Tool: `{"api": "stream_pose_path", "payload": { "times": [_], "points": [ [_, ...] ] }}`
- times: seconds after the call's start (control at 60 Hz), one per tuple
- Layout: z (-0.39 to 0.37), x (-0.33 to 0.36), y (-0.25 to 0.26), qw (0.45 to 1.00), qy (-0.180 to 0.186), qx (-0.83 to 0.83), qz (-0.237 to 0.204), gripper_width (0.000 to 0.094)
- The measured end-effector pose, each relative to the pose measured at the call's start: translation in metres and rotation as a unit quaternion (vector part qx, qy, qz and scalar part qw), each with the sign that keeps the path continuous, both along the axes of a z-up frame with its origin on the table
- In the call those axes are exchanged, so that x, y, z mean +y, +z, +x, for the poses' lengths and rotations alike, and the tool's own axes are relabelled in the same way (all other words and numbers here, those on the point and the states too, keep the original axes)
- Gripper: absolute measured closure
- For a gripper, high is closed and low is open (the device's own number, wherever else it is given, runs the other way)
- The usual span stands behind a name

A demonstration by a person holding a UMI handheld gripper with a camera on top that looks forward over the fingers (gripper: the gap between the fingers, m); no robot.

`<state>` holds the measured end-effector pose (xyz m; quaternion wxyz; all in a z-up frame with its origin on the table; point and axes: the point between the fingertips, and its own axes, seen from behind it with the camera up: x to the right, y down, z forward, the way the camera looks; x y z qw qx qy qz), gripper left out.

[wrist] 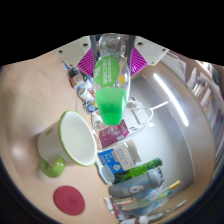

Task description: Pour water

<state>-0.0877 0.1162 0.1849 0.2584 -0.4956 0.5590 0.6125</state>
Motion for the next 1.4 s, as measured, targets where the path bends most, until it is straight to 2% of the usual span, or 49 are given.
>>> {"api": "stream_pose_path", "payload": {
  "times": [0.25,0.35,0.417,0.567,0.633,0.767,0.8,0.85,0.917,0.933,1.033,1.067,1.117,1.15,1.25,1.317,1.4],
  "points": [
    [0.012,0.013,0.000,0.985,-0.045,0.163,-0.032,0.0497],
    [0.023,0.015,0.004,0.974,-0.070,0.213,-0.027,0.0500],
    [0.025,0.017,0.006,0.972,-0.074,0.222,-0.028,0.0499],
    [0.018,0.017,0.005,0.976,-0.058,0.210,-0.028,0.0499],
    [0.007,0.016,0.006,0.988,-0.029,0.152,-0.016,0.0498],
    [0.008,0.005,0.037,0.995,0.035,-0.069,0.064,0.0500],
    [0.011,0.007,0.055,0.987,0.038,-0.134,0.081,0.0502],
    [0.030,0.009,0.083,0.964,0.040,-0.234,0.121,0.0499],
    [0.071,0.009,0.125,0.909,0.025,-0.373,0.186,0.0494],
    [0.072,0.006,0.141,0.893,0.016,-0.411,0.181,0.0495],
    [0.146,-0.001,0.183,0.765,-0.030,-0.601,0.228,0.0495],
    [0.159,-0.003,0.198,0.722,-0.046,-0.658,0.209,0.0495],
    [0.201,-0.010,0.190,0.663,-0.070,-0.718,0.200,0.0495],
    [0.212,-0.008,0.191,0.634,-0.079,-0.748,0.179,0.0496],
    [0.263,-0.010,0.137,0.566,-0.085,-0.810,0.126,0.0485],
    [0.281,-0.010,0.085,0.556,-0.067,-0.824,0.091,0.0484],
    [0.281,-0.013,0.030,0.567,-0.040,-0.819,0.077,0.0484]
  ]
}}
